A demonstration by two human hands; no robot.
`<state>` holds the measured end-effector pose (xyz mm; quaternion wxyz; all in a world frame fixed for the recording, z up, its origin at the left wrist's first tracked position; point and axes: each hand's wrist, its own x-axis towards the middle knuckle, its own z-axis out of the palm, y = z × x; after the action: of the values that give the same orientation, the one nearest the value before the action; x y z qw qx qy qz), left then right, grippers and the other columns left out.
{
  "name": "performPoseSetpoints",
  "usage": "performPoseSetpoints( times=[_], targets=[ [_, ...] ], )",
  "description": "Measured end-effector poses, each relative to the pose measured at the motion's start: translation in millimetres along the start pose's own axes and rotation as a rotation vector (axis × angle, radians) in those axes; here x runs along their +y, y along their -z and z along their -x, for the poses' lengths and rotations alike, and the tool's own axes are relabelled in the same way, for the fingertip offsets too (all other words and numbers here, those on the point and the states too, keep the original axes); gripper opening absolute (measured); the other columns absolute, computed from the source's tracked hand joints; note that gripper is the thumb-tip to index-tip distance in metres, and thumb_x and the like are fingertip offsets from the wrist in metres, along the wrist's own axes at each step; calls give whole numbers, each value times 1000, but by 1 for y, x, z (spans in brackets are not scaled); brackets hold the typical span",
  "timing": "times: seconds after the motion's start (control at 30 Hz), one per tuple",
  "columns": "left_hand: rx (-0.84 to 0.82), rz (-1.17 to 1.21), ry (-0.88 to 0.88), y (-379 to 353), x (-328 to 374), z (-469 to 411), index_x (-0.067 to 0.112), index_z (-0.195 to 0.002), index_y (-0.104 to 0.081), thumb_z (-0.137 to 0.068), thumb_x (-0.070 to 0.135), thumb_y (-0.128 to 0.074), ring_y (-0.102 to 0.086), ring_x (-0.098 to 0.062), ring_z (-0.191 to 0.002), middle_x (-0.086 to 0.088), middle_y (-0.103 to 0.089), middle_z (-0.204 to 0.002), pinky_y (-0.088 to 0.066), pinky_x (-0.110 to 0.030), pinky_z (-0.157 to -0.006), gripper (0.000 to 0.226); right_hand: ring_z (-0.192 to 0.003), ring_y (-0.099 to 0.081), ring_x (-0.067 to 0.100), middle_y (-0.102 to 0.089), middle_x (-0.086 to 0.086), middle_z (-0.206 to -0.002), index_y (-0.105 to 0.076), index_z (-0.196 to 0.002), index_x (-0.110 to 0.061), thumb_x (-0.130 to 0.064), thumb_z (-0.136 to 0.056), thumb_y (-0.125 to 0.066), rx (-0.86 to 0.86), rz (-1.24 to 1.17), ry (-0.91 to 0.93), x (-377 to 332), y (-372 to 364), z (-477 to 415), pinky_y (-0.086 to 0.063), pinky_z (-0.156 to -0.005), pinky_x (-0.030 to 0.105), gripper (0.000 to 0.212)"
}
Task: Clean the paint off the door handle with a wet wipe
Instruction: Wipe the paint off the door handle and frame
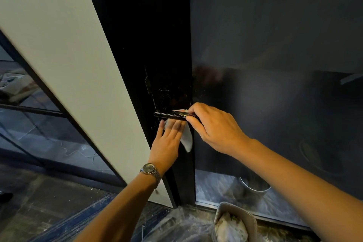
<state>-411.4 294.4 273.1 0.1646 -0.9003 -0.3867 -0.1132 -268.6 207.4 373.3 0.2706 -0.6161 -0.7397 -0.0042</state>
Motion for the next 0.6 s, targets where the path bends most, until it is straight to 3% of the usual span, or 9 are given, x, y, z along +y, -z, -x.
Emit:
performPoseSetpoints(
  times=[0.07, 0.13, 0.2, 0.3, 0.43, 0.6],
  targets=[
    [27, -86, 16, 8, 2, -1, 12, -116, -62, -48, 28, -86, -58, -28, -115, -9, -66, -118, -31, -51, -99, 74, -72, -46, 3, -61, -5, -97, -51, -110, -17, -38, -98, -37, 1, 16, -13, 0, -2, -1, -30, -51, 11, 29],
    [142, -67, 79, 16, 10, -7, 12, -127, -50, -64, 34, -74, -47, -29, -125, -11, -59, -128, -28, -51, -101, 71, -64, -43, 4, -56, -8, -88, -52, -108, -16, -38, -97, -38, 14, 24, -34, -1, -6, -1, -27, -49, 11, 28],
    [147, -16, 132, 23, 17, -12, 11, -133, -40, -72, 36, -65, -40, -30, -129, -13, -55, -132, -26, -50, -101, 70, -61, -41, 6, -48, -11, -83, -52, -107, -15, -37, -97, -39, 22, 29, -54, -2, -8, -2, -27, -48, 12, 28],
    [23, -88, 66, 9, 13, -1, 13, -124, -55, -65, 39, -75, -52, -27, -123, -8, -61, -125, -24, -48, -104, 67, -61, -45, 8, -49, -9, -81, -51, -105, -15, -39, -97, -37, -4, 51, -72, -3, -7, -3, -26, -47, 14, 29],
    [-74, -116, -25, -3, -3, 14, 13, -122, -57, -53, 28, -83, -50, -30, -125, -9, -56, -132, -34, -53, -102, 75, -60, -48, 9, -54, -7, -79, -51, -102, -17, -42, -97, -35, -27, 54, -87, -3, -6, -3, -29, -47, 14, 30],
    [37, 164, 75, 15, -15, -11, 7, -106, -65, -62, 9, -81, -59, -40, -107, -17, -64, -112, -55, -44, -84, 48, -57, -47, 11, -52, -6, -74, -51, -99, -15, -41, -97, -34, -30, 66, -94, -4, -5, -3, -31, -45, 18, 31]
  ],
)
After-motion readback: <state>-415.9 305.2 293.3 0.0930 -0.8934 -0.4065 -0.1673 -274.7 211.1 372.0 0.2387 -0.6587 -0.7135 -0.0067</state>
